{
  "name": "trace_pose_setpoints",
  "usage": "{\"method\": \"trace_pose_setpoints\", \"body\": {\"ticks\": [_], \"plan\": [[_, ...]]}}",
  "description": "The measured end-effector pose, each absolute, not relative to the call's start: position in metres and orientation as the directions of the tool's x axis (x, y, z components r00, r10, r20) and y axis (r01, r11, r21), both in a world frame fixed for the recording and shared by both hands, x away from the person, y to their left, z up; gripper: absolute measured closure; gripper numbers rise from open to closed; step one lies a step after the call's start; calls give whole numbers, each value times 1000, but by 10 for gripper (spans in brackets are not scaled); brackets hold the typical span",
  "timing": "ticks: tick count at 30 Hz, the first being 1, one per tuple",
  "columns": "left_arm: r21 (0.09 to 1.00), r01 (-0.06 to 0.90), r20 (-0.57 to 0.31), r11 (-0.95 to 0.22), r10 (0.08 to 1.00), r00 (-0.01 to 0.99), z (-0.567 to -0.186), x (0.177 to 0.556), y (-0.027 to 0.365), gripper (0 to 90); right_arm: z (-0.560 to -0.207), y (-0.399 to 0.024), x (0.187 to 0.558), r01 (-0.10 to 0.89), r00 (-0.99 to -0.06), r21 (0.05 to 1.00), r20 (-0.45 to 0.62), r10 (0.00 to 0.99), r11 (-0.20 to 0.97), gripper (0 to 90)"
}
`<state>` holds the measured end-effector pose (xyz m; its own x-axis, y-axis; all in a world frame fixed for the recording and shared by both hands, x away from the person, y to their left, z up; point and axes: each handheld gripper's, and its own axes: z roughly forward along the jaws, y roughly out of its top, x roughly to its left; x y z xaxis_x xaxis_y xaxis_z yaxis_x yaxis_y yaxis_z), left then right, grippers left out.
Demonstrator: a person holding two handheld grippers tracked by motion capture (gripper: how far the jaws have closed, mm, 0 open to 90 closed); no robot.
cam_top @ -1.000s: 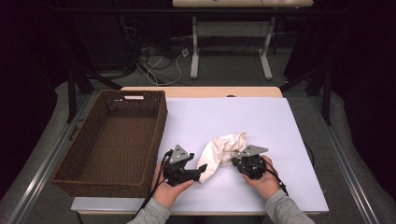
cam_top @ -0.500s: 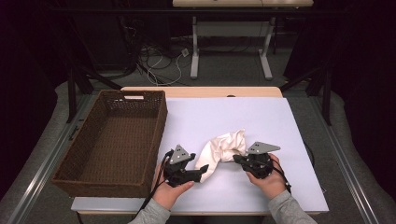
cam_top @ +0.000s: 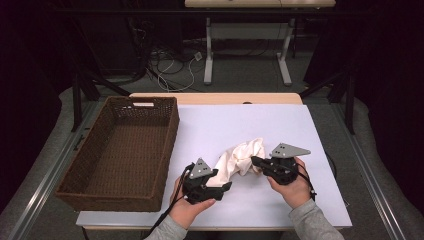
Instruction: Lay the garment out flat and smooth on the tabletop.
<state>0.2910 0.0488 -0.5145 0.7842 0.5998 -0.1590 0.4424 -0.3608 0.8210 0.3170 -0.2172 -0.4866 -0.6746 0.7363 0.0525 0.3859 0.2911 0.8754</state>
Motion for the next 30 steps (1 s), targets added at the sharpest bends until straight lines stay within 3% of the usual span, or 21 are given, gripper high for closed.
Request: {"method": "trace_pose_setpoints", "body": {"ticks": [20, 22, 26, 30], "plan": [[792, 439, -69, -425, 652, 755, -527, 300, 41, 378, -446, -229, 343, 343, -653, 917, 77, 753, 204, 900], [784, 443, -57, -436, 659, 750, -527, 303, 42, 438, -444, -229, 347, 348, -648, 917, 85, 757, 194, 900], [760, 467, -27, -452, 696, 717, -528, 311, 47, 693, -438, -234, 350, 347, -641, 918, 82, 763, 192, 900], [762, 482, -44, -432, 708, 705, -526, 317, 53, 809, -432, -240, 350, 346, -636, 920, 85, 767, 185, 900]]}}
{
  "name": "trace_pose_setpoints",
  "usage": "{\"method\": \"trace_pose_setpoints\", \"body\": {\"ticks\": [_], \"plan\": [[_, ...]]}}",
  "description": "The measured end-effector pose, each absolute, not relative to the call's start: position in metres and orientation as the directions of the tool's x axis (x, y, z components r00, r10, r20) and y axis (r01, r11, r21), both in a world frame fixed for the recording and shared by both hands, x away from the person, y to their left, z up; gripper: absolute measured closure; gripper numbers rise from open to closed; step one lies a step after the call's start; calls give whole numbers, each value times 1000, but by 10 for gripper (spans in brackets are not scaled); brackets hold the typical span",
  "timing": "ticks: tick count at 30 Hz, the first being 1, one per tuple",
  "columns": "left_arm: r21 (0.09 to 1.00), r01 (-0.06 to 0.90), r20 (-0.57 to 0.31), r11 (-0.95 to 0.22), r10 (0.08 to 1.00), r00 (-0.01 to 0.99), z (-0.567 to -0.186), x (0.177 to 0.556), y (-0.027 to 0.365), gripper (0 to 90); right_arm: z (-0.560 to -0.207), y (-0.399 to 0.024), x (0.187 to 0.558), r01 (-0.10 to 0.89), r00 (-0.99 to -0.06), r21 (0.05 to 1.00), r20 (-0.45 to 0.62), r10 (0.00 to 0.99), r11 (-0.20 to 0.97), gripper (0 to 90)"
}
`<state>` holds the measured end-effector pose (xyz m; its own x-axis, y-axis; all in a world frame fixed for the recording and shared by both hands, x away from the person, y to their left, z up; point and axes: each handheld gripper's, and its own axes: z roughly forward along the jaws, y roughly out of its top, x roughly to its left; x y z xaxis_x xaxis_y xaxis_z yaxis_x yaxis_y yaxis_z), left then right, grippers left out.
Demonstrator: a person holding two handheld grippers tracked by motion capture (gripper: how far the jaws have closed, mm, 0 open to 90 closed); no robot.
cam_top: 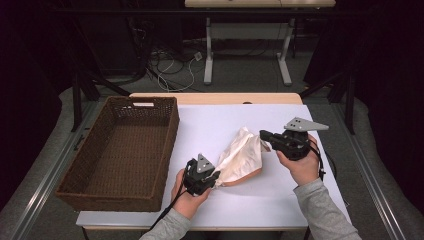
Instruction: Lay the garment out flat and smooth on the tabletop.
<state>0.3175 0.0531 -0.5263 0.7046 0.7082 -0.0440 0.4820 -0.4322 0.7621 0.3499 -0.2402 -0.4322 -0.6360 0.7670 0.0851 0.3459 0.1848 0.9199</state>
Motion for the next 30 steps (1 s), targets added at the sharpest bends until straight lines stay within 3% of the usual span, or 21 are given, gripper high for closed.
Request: {"method": "trace_pose_setpoints", "body": {"ticks": [4, 11, 22, 30], "plan": [[772, 481, -42, -415, 722, 691, -523, 325, 58, 864, -427, -247, 352, 341, -621, 924, 80, 780, 176, 900], [784, 485, -47, -387, 743, 668, -518, 342, 62, 871, -424, -261, 363, 350, -588, 924, 90, 804, 153, 900], [780, 519, -92, -351, 755, 649, -526, 360, 64, 862, -413, -287, 373, 357, -540, 928, 111, 834, 107, 900], [777, 545, -106, -315, 788, 606, -535, 376, 63, 826, -412, -283, 390, 371, -532, 919, 89, 842, 137, 900]]}}
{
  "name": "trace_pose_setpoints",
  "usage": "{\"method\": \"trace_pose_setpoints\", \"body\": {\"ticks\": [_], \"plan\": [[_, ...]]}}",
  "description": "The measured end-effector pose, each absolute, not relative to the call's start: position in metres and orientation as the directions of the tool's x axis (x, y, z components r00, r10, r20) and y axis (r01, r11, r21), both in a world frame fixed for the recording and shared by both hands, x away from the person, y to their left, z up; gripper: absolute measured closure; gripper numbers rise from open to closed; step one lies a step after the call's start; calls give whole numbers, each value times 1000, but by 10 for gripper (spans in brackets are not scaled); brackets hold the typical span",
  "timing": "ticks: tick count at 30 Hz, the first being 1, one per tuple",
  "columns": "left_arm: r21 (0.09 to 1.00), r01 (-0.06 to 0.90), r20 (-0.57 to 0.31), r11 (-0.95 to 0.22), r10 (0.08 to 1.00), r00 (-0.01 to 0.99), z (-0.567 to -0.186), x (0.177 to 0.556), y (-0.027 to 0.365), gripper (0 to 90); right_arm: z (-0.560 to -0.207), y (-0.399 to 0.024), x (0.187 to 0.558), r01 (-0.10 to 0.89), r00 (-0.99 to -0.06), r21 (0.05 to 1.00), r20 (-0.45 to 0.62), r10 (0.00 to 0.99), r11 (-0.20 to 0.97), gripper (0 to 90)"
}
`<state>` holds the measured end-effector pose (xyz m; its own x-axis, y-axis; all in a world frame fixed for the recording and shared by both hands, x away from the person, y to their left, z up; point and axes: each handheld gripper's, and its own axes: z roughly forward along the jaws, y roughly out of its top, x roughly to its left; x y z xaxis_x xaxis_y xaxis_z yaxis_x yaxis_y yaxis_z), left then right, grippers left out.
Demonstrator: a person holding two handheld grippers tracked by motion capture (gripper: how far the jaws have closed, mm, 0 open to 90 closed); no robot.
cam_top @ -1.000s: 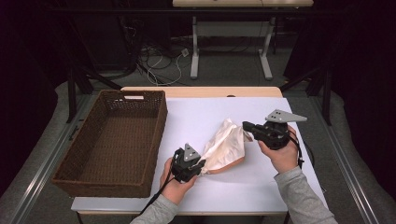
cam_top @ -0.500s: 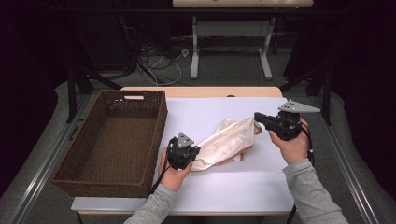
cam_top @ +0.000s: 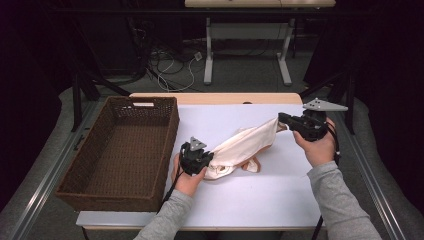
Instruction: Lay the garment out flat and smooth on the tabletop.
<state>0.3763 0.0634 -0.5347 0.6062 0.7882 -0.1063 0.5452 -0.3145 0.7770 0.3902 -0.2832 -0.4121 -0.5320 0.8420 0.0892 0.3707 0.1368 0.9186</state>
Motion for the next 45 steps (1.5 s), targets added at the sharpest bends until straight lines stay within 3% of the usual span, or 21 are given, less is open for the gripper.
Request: {"method": "trace_pose_setpoints", "body": {"ticks": [4, 16, 24, 27, 31, 33, 40, 45], "plan": [[780, 550, -137, -297, 778, 614, -531, 376, 61, 788, -416, -277, 399, 394, -537, 906, 93, 838, 152, 900], [833, 455, -98, -314, 726, 680, -511, 365, 24, 532, -424, -245, 409, 401, -577, 895, 81, 813, 195, 900], [801, 445, -73, -399, 673, 736, -524, 366, -2, 487, -426, -225, 419, 401, -596, 888, 65, 800, 227, 900], [774, 476, -101, -418, 661, 744, -532, 369, -9, 455, -430, -220, 423, 411, -596, 880, 63, 800, 237, 900], [743, 478, -60, -468, 665, 744, -542, 371, -15, 439, -436, -215, 425, 419, -600, 871, 53, 798, 257, 900], [731, 483, -49, -482, 669, 741, -544, 373, -16, 463, -438, -214, 426, 423, -601, 868, 53, 797, 261, 900], [730, 504, -96, -461, 661, 744, -539, 376, -9, 787, -441, -216, 428, 432, -593, 860, 44, 804, 271, 900], [750, 508, -124, -423, 665, 736, -532, 379, -1, 836, -444, -217, 431, 438, -586, 856, 41, 809, 274, 900]]}}
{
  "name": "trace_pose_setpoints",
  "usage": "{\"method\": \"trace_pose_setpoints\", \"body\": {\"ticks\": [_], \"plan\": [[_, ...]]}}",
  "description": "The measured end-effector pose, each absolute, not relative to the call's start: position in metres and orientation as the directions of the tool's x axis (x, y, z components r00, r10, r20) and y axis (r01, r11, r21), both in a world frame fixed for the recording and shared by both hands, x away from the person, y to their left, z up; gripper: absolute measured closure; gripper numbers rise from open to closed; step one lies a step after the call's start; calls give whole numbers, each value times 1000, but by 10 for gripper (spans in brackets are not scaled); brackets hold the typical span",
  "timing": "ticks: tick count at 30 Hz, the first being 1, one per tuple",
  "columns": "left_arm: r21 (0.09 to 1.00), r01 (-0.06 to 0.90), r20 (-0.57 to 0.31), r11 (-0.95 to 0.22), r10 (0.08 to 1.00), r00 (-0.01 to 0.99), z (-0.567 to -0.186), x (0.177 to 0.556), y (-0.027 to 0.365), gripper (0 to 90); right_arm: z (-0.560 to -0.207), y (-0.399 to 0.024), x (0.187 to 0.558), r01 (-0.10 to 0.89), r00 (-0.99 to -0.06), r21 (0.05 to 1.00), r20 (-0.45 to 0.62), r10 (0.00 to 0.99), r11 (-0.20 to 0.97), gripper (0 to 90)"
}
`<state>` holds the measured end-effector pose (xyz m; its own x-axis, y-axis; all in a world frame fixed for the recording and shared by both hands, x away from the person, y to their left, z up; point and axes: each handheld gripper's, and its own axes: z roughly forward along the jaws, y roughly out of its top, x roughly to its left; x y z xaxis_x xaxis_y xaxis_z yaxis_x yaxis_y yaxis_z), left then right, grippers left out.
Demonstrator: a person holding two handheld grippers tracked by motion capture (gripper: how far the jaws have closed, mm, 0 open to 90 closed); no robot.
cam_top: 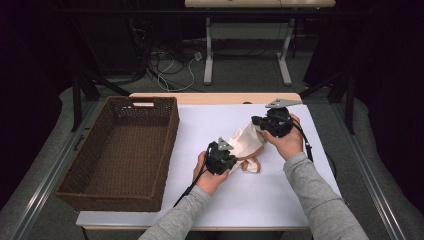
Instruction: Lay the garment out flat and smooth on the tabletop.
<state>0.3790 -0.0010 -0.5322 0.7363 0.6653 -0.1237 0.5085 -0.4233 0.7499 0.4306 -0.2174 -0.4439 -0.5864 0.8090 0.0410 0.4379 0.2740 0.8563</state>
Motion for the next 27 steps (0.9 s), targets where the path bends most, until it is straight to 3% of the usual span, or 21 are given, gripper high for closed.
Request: {"method": "trace_pose_setpoints", "body": {"ticks": [2, 4, 21, 27], "plan": [[767, 536, -191, -354, 671, 716, -529, 382, 4, 844, -445, -218, 432, 439, -584, 856, 40, 811, 274, 900], [777, 538, -202, -326, 681, 704, -525, 384, 8, 848, -446, -219, 433, 442, -579, 852, 33, 814, 280, 900], [803, 564, -192, -192, 813, 549, -515, 415, 57, 852, -458, -243, 452, 493, -514, 828, 28, 857, 269, 900], [793, 598, -246, -119, 835, 492, -519, 425, 68, 854, -462, -248, 457, 509, -501, 821, 38, 865, 259, 900]]}}
